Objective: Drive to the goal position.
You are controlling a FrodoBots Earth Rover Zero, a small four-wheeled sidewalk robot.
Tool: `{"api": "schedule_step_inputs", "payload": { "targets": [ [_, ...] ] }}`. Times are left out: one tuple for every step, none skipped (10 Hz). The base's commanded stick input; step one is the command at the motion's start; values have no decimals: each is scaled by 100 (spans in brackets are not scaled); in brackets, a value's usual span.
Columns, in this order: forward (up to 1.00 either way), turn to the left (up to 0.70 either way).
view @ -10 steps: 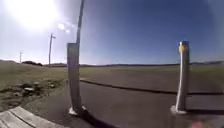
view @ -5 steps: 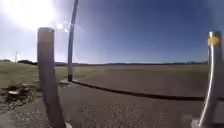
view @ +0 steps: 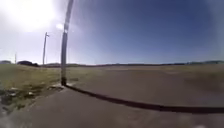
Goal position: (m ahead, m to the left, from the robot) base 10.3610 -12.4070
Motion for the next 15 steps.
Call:
{"api": "schedule_step_inputs", "payload": {
  "targets": [
    [100,0],
    [100,0],
    [100,0],
    [100,0],
    [100,0],
    [100,0],
    [100,0],
    [100,0],
    [100,0],
    [100,-40],
    [100,-40],
    [100,-40],
    [100,-40],
    [100,-40],
    [100,-40]
  ]
}}
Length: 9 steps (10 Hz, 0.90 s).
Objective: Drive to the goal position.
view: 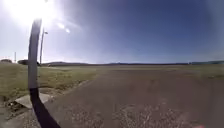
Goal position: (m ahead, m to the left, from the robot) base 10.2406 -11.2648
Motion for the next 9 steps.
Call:
{"api": "schedule_step_inputs", "payload": {
  "targets": [
    [100,-40],
    [100,-40],
    [100,-40],
    [100,-40],
    [100,-40],
    [100,-36],
    [100,-18],
    [100,0],
    [100,0]
  ]
}}
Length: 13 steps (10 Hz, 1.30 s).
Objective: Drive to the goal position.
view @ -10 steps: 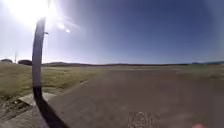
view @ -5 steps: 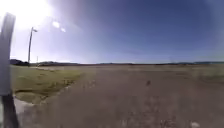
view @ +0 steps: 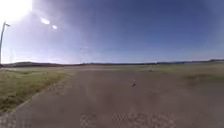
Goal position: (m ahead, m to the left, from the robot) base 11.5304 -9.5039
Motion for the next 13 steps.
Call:
{"api": "schedule_step_inputs", "payload": {
  "targets": [
    [100,0],
    [100,0],
    [100,0],
    [100,0],
    [100,0],
    [100,0],
    [100,0],
    [100,0],
    [100,0],
    [100,0],
    [100,0],
    [100,0],
    [100,0]
  ]
}}
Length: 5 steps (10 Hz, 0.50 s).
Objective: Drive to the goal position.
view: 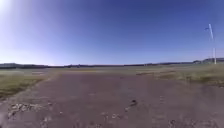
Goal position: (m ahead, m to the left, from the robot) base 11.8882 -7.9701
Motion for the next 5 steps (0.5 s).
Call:
{"api": "schedule_step_inputs", "payload": {
  "targets": [
    [100,0],
    [100,0],
    [100,0],
    [100,0],
    [100,0]
  ]
}}
